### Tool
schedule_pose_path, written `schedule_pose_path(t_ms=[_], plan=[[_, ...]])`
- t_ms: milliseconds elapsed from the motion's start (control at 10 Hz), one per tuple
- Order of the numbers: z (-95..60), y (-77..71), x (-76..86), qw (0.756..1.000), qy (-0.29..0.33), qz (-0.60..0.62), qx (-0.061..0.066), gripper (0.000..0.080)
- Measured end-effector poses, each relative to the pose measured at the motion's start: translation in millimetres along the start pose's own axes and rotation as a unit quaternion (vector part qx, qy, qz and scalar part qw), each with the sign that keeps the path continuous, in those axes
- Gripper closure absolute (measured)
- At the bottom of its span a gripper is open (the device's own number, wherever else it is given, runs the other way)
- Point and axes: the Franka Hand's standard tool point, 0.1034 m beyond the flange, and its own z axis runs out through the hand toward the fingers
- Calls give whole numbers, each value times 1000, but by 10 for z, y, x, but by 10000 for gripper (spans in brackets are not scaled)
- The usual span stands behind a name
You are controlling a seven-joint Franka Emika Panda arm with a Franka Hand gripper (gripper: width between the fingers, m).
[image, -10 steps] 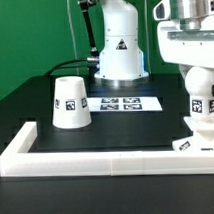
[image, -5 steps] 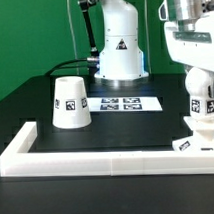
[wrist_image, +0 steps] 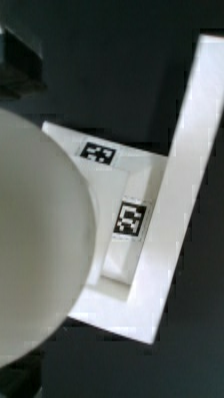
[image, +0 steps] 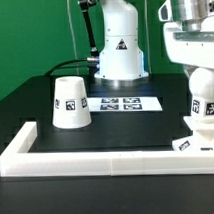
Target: Assemble lamp
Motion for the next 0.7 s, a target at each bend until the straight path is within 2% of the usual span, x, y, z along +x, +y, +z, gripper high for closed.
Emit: schedule_pose_path(t_ms=[100,300,500,700], plan=[[1,-11,-12,999,1,-49,2,105],[7,-16,-46,987,4,-158,-1,101],[5,-11,-29,969,6,-247,-3,101],[3,-12,-35,943,15,-333,-10,101]])
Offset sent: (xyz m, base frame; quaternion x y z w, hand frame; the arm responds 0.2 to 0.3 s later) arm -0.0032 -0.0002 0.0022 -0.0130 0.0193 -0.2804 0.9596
